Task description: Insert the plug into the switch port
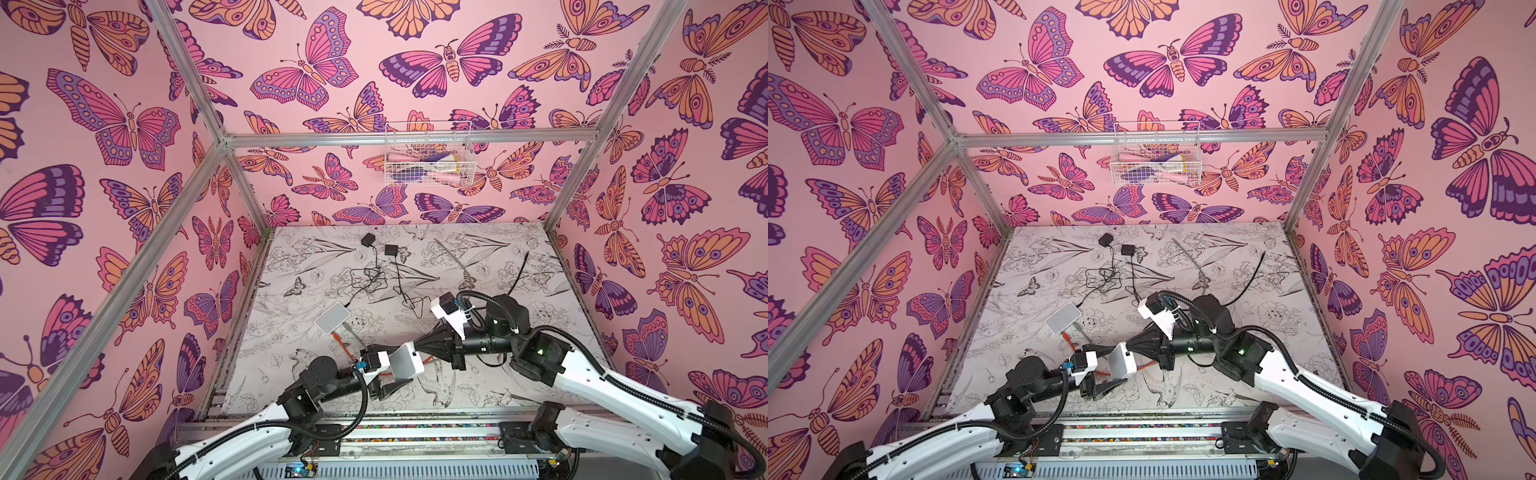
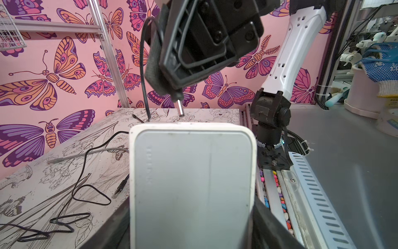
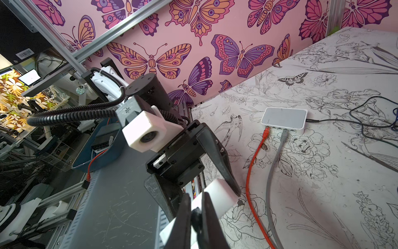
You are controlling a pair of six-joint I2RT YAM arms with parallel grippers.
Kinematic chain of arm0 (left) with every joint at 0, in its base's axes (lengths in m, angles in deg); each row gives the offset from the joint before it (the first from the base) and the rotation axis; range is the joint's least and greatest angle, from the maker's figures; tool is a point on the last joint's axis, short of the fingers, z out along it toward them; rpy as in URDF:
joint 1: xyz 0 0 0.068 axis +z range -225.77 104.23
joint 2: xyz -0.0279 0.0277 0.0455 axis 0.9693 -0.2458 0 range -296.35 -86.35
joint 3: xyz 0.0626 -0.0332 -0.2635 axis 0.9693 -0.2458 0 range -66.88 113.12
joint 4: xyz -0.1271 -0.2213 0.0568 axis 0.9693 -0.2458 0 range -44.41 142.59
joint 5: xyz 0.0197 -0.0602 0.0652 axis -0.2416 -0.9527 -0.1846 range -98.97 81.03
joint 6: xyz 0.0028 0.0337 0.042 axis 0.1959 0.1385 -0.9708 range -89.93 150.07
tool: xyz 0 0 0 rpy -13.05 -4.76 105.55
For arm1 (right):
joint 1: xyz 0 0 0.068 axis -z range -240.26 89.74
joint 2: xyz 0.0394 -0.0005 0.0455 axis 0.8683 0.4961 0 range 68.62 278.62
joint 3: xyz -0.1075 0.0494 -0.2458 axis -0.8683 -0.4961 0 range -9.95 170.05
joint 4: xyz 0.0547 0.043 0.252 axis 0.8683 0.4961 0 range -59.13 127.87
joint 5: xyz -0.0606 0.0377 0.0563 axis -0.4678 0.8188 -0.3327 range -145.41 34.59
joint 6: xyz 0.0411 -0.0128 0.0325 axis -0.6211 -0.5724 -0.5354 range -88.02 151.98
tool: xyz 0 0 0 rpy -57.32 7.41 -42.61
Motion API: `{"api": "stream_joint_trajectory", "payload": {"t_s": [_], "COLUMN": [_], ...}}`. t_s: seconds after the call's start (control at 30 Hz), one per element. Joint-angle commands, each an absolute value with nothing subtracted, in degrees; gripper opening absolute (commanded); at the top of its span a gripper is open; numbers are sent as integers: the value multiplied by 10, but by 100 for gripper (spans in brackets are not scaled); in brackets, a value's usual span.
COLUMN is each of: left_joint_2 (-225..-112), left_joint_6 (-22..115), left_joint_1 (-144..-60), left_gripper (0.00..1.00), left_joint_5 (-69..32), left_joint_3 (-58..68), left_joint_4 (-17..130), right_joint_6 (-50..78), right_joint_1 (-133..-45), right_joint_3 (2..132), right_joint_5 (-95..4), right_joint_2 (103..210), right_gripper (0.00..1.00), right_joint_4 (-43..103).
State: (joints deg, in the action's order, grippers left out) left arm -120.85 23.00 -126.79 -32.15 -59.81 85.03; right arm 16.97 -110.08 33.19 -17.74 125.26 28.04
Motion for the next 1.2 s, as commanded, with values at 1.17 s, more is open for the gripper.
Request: {"api": "stream_joint_trajectory", "payload": {"t_s": [1.17], "left_joint_2": [-1178], "left_joint_6": [233], "left_joint_1": [-1271], "left_gripper": [0], "left_joint_5": [-308], "left_joint_3": [-595], "left_joint_4": [834], "right_joint_6": [202], "right_joint_1": [-1143], "right_joint_3": [354], "right_joint_5": [-256], "right_joint_2": [1258], "right_gripper": [0], "right_joint_4": [303]}}
